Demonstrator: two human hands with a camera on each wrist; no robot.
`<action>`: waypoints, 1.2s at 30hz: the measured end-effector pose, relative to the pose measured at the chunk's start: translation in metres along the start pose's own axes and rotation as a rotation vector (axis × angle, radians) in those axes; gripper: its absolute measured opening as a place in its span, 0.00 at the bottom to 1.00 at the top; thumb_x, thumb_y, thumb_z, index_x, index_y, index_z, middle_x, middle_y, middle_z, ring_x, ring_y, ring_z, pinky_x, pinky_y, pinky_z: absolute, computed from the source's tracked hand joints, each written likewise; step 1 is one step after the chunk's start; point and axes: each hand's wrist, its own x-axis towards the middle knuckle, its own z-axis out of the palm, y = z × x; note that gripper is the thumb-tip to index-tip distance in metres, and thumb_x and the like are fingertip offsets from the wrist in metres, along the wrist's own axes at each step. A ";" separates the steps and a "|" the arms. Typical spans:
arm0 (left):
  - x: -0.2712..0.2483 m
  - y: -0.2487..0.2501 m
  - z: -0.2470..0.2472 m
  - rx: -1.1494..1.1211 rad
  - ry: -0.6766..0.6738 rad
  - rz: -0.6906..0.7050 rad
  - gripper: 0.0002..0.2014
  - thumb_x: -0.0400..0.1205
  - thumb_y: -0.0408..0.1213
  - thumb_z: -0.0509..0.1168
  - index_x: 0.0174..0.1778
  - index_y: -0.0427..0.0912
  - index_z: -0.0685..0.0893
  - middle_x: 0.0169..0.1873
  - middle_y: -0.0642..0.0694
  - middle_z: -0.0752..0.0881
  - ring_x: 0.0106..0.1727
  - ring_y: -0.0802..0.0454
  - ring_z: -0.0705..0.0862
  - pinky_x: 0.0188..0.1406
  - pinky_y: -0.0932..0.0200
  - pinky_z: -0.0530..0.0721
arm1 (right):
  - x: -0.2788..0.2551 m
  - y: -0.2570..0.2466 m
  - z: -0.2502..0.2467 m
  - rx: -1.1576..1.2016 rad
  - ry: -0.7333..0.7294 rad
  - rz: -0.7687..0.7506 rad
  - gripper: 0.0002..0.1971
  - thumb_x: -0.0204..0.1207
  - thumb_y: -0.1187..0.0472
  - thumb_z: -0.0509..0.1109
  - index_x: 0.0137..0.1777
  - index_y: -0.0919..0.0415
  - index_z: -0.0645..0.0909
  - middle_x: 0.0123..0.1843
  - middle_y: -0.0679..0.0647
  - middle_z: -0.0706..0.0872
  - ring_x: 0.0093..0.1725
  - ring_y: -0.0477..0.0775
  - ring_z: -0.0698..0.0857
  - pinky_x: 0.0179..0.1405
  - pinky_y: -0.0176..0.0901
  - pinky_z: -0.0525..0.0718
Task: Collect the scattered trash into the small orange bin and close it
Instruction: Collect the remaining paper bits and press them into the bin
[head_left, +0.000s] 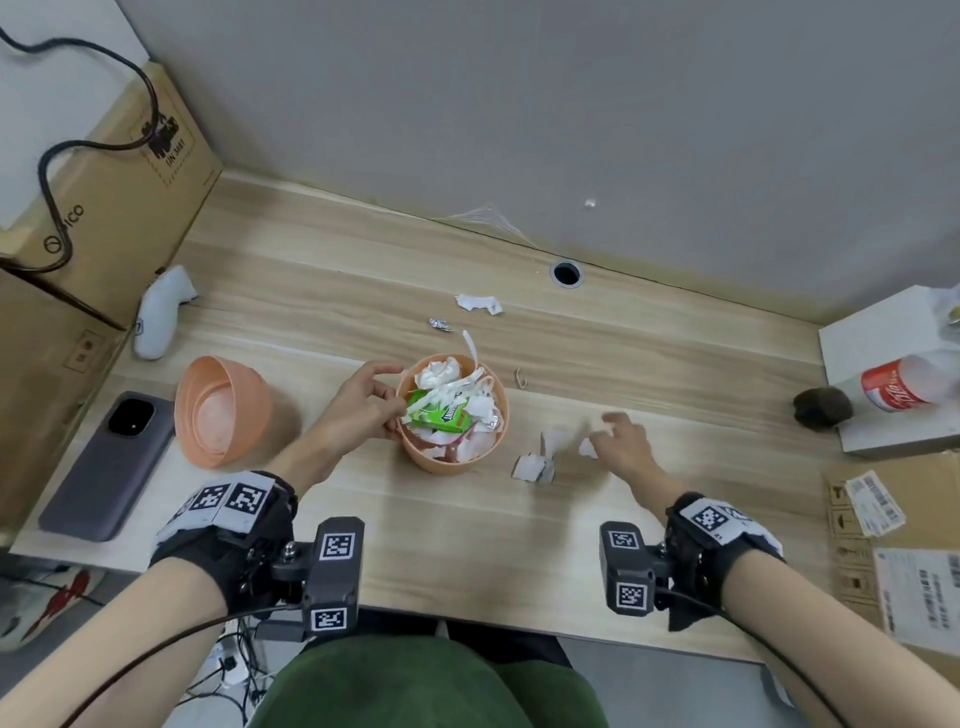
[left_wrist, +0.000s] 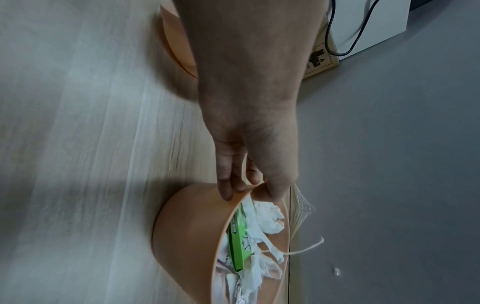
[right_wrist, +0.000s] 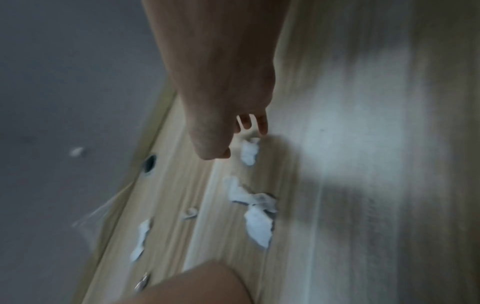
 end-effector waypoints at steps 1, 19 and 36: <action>0.001 -0.001 -0.002 -0.004 0.010 -0.001 0.24 0.77 0.24 0.65 0.68 0.44 0.77 0.43 0.41 0.79 0.33 0.49 0.82 0.54 0.38 0.88 | 0.000 0.013 0.004 -0.002 0.007 0.087 0.24 0.77 0.58 0.62 0.74 0.59 0.67 0.75 0.63 0.64 0.72 0.66 0.70 0.70 0.58 0.74; -0.004 -0.011 -0.035 -0.038 0.089 0.004 0.21 0.77 0.26 0.68 0.65 0.46 0.81 0.45 0.42 0.78 0.38 0.48 0.82 0.50 0.47 0.89 | 0.021 -0.054 0.039 -0.121 -0.046 -0.408 0.22 0.75 0.71 0.62 0.70 0.64 0.72 0.73 0.64 0.71 0.73 0.60 0.72 0.73 0.45 0.69; -0.012 -0.022 -0.046 -0.080 0.129 0.004 0.20 0.78 0.29 0.67 0.66 0.46 0.80 0.45 0.41 0.80 0.44 0.48 0.84 0.51 0.48 0.88 | -0.001 -0.022 0.072 -0.682 -0.267 -0.636 0.49 0.54 0.47 0.81 0.76 0.48 0.61 0.75 0.54 0.61 0.71 0.60 0.64 0.69 0.57 0.73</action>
